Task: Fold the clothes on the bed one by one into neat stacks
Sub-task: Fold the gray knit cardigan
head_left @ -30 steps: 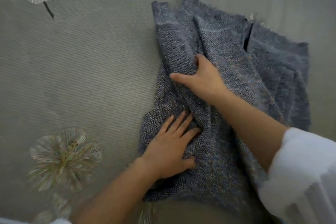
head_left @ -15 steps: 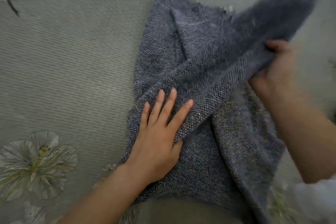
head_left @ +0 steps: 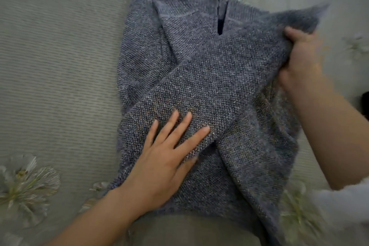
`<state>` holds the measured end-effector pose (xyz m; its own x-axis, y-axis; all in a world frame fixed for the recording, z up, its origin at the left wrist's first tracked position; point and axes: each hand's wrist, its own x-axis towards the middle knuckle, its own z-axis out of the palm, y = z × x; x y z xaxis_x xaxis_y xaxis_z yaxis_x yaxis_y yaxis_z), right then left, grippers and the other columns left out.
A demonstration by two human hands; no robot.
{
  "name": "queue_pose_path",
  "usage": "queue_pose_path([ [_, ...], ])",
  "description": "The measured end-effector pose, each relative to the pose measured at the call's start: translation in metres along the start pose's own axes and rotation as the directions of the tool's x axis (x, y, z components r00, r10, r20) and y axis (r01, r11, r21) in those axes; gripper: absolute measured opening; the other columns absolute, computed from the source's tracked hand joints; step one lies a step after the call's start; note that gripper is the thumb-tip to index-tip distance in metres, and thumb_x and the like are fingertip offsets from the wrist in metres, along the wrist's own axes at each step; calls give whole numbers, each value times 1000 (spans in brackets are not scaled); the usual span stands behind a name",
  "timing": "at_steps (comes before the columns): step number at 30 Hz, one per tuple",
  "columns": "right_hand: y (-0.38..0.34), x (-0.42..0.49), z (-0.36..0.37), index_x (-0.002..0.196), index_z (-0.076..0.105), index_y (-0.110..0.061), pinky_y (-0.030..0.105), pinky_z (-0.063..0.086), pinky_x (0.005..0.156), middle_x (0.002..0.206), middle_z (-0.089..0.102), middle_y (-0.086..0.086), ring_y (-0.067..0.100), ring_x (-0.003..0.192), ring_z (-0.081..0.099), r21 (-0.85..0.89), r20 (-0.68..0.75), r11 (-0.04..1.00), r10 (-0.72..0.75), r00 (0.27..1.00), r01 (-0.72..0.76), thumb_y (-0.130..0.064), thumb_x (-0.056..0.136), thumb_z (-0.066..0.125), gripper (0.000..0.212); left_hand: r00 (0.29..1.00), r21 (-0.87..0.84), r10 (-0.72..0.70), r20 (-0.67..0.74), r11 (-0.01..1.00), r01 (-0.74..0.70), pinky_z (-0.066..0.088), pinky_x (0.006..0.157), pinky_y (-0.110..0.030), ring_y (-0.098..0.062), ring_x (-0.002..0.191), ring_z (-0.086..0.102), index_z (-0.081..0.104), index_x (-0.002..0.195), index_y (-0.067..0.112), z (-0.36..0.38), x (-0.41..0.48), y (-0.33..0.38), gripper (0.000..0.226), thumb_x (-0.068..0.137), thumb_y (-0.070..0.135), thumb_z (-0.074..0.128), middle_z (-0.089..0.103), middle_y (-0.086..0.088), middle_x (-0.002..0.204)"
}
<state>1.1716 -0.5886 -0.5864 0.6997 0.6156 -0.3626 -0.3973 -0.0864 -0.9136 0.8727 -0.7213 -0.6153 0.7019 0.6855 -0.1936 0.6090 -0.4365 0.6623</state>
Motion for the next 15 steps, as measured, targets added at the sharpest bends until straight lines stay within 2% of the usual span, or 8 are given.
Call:
queue_pose_path([
  [2, -4, 3, -20, 123, 55, -8, 47, 57, 84, 116, 66, 16, 32, 101, 66, -60, 3, 998, 3, 1000, -3, 0, 91, 53, 33, 993, -117, 83, 85, 991, -73, -10, 118, -34, -3, 144, -17, 0, 145, 55, 0, 2, 7, 50, 98, 59, 17, -9, 19, 158],
  [4, 5, 0, -41, 134, 50, -13, 29, 58, 73, 119, 65, 4, 16, 93, 67, -304, -2, 941, 157, 988, -150, -18, 97, 51, 37, 995, -150, 88, 53, 985, -79, -7, 118, -30, -2, 145, -11, 8, 146, 53, 0, 4, 6, 50, 98, 59, 20, -3, 19, 159],
  [6, 18, -5, -58, 137, 47, -16, 19, 54, 61, 113, 63, 0, 7, 82, 64, -465, -37, 841, 294, 955, -277, -30, 97, 52, 43, 978, -173, -68, -198, 984, 34, 0, 118, -23, -8, 146, 6, 25, 147, 39, -5, 5, -5, 49, 99, 48, 29, 16, 12, 158],
  [8, 30, -13, -66, 131, 48, -14, 19, 53, 60, 102, 65, 1, 7, 74, 65, -451, -34, 847, 299, 954, -281, -29, 93, 58, 42, 871, -263, -333, -361, 932, 248, 11, 114, -22, -14, 139, 24, 34, 145, 25, -15, 8, -23, 50, 98, 41, 38, 34, 4, 149],
  [9, 35, -18, -66, 126, 50, -14, 21, 54, 62, 97, 66, 0, 7, 70, 66, -447, -15, 855, 287, 958, -263, -27, 91, 62, 39, 831, -282, -438, -342, 892, 354, 17, 112, -27, -17, 135, 28, 35, 145, 21, -19, 9, -35, 53, 97, 41, 43, 41, 1, 143],
  [11, 44, -30, -61, 109, 56, -13, 27, 56, 61, 90, 68, 1, 8, 64, 69, -490, 31, 842, 279, 960, -228, -22, 87, 67, 26, 807, -237, -555, -202, 827, 510, 26, 109, -38, -20, 129, 31, 41, 142, 21, -28, 8, -56, 61, 88, 49, 54, 48, 0, 128],
  [13, 48, -37, -54, 97, 60, -12, 34, 58, 68, 92, 70, 3, 15, 74, 71, -544, 55, 818, 257, 965, -187, -12, 85, 69, 15, 853, -233, -517, -66, 839, 491, 30, 107, -37, -19, 123, 35, 60, 122, 23, -42, 6, -69, 62, 72, 59, 58, 49, 1, 118],
  [15, 43, -38, -46, 99, 60, -11, 40, 56, 82, 101, 69, 7, 23, 90, 69, -539, 22, 835, 144, 989, -110, -5, 88, 62, 13, 919, -249, -387, 76, 885, 394, 33, 104, -30, -11, 118, 41, 68, 104, 27, -59, 4, -73, 56, 63, 65, 59, 47, 2, 119],
])
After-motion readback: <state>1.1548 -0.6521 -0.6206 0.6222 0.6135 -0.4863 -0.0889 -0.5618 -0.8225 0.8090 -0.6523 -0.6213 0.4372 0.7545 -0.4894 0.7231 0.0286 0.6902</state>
